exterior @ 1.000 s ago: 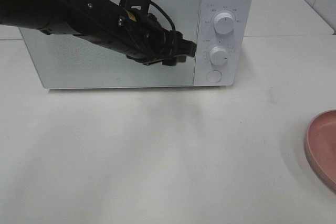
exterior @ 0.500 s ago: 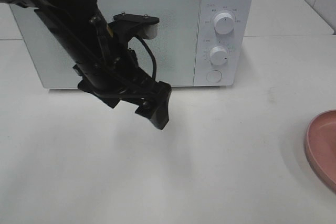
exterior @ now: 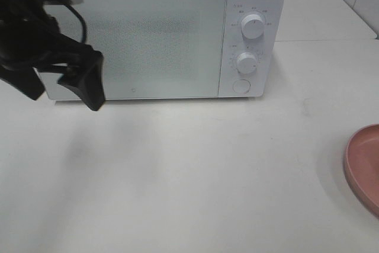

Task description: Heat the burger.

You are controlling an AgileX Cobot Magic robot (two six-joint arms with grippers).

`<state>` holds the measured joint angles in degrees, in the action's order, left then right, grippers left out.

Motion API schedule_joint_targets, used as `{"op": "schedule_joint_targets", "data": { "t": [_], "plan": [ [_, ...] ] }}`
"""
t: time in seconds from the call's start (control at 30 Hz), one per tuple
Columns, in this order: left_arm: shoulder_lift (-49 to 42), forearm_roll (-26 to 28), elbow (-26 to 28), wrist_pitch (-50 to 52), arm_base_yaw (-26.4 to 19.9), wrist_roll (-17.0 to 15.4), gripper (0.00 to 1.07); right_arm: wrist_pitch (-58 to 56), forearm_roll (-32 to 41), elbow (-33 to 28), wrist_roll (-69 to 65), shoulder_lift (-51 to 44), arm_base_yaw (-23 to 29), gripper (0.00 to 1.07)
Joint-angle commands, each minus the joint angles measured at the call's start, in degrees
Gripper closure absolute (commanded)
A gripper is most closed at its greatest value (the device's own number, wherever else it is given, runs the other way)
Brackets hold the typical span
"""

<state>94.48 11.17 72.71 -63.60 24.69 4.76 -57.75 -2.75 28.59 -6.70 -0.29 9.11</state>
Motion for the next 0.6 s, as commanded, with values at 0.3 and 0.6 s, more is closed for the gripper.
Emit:
{"op": "schedule_joint_targets", "data": {
  "t": [0.3, 0.6],
  "plan": [
    [-7.22, -1.60, 0.11, -9.05, -16.16, 0.92, 0.04, 0.74, -0.06, -0.11, 0.23, -1.49, -0.29, 0.32],
    [-17.02, -1.66, -8.65, -7.39, -22.63, 0.92, 0.04, 0.74, -0.06, -0.11, 0.23, -1.49, -0.29, 0.32]
  ]
}}
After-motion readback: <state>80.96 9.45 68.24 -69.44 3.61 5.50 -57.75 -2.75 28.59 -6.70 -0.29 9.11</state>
